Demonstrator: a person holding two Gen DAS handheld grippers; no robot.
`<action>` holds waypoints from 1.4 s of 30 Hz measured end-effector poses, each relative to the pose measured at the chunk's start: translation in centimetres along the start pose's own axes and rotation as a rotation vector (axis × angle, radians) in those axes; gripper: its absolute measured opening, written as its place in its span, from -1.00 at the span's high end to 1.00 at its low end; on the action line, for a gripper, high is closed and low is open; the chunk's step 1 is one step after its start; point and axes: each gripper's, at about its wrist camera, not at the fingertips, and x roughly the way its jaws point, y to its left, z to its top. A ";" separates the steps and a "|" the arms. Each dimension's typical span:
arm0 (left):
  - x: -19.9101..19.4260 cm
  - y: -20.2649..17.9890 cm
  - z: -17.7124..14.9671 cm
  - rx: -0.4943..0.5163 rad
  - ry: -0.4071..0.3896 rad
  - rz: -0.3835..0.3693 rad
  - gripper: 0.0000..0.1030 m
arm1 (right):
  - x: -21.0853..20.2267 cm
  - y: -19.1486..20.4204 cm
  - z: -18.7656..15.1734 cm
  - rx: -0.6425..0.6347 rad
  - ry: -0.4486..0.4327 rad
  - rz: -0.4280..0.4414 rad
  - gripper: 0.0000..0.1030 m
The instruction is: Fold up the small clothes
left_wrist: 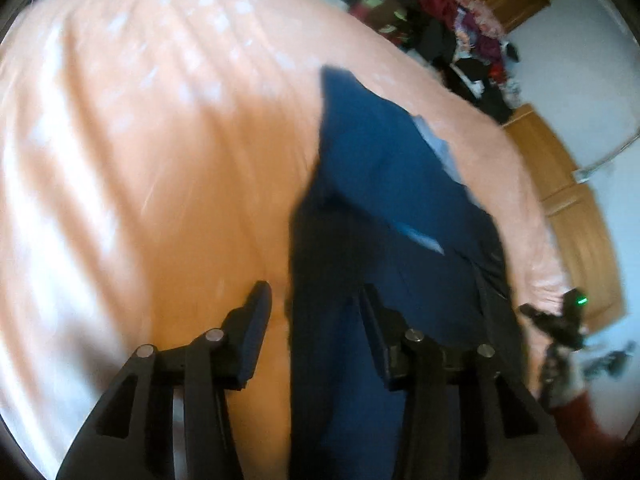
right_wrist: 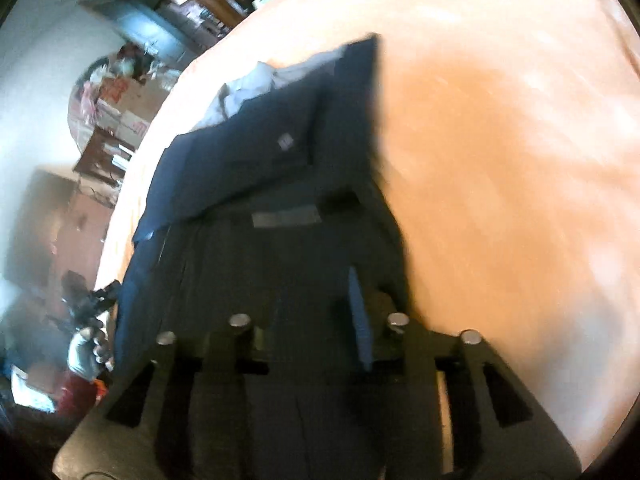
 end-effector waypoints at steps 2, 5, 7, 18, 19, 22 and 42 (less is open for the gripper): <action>-0.8 -0.5 -2.0 0.018 0.018 -0.036 0.08 | -1.7 -1.5 -3.1 0.067 0.003 0.004 0.34; -1.6 -1.3 -4.1 0.045 0.041 -0.078 0.07 | -2.3 -2.6 -6.5 0.149 0.036 0.073 0.35; -2.1 -1.7 -5.1 0.061 0.056 -0.097 0.04 | -2.1 -2.8 -8.5 0.152 0.070 0.086 0.37; -2.1 -4.0 -7.5 0.129 0.097 -0.127 0.07 | -0.8 -0.8 -10.2 0.103 0.106 0.165 0.30; -2.3 -4.2 -7.8 0.143 0.097 -0.123 0.08 | -0.9 -0.7 -10.2 0.098 0.107 0.168 0.29; -2.5 -4.6 -8.3 0.161 0.097 -0.125 0.17 | -0.6 -0.2 -9.5 0.085 0.105 0.172 0.27; -3.9 -7.9 -7.2 0.186 0.052 -0.289 0.94 | -2.6 2.5 -10.0 -0.001 0.025 0.279 0.93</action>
